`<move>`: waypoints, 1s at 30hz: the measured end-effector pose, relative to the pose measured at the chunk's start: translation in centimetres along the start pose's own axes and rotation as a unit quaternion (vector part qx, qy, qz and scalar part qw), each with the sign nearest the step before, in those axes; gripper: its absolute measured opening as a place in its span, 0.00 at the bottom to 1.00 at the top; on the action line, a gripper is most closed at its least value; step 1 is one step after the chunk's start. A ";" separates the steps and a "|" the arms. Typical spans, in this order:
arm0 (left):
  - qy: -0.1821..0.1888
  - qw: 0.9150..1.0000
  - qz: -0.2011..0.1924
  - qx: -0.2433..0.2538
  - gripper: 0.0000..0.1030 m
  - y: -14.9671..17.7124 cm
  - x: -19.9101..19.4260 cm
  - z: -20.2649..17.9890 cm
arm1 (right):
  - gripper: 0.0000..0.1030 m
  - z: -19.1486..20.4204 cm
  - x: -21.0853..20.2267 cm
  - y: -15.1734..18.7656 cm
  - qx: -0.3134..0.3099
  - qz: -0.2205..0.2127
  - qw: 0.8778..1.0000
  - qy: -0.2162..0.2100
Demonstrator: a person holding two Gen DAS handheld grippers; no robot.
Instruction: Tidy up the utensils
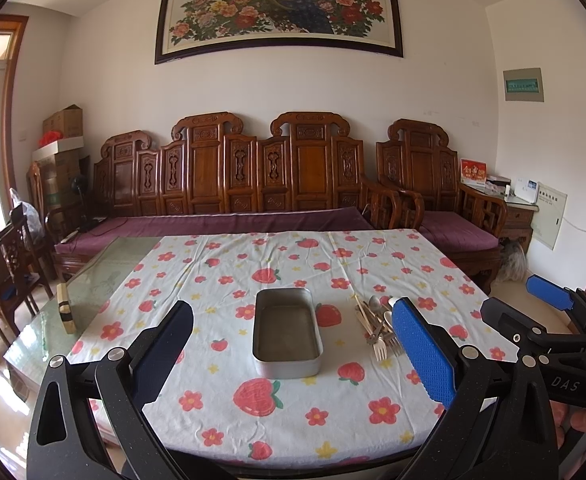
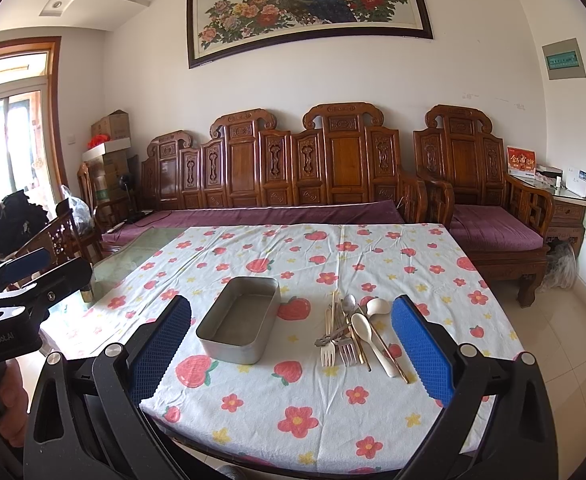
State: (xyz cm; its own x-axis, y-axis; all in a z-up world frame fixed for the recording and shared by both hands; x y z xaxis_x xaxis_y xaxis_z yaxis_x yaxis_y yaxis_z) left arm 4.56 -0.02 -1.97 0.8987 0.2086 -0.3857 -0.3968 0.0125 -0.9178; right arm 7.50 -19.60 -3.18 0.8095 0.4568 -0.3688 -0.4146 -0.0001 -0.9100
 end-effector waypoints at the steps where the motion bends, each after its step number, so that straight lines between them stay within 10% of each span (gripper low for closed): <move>1: 0.000 1.000 0.000 0.000 0.94 0.0 0.0 0.0 | 0.97 0.0 0.0 0.0 0.000 0.000 1.000 0.000; 30: 0.045 0.996 0.075 0.033 0.94 3.0 9.8 -3.1 | 0.91 -7.4 7.6 2.5 -0.002 0.087 0.996 0.010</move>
State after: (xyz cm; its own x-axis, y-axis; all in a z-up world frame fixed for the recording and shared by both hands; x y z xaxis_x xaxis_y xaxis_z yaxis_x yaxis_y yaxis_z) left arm 12.76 -0.98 -8.83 0.8398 0.1256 -0.5281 -0.5372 0.0528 -0.8418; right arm 15.69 -22.74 -9.66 0.7336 0.4311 -0.5253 -0.5482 -0.0815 -0.8324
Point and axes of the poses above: each gripper's, at about its wrist camera, not at the fingertips, and x roughly the way its jaws point, z to its left, y to its underside, the point moved 5 cm from there along x, roughly the way its jaws point, and after that the axes turned 12 degrees about -y, right-handed, at the moved point
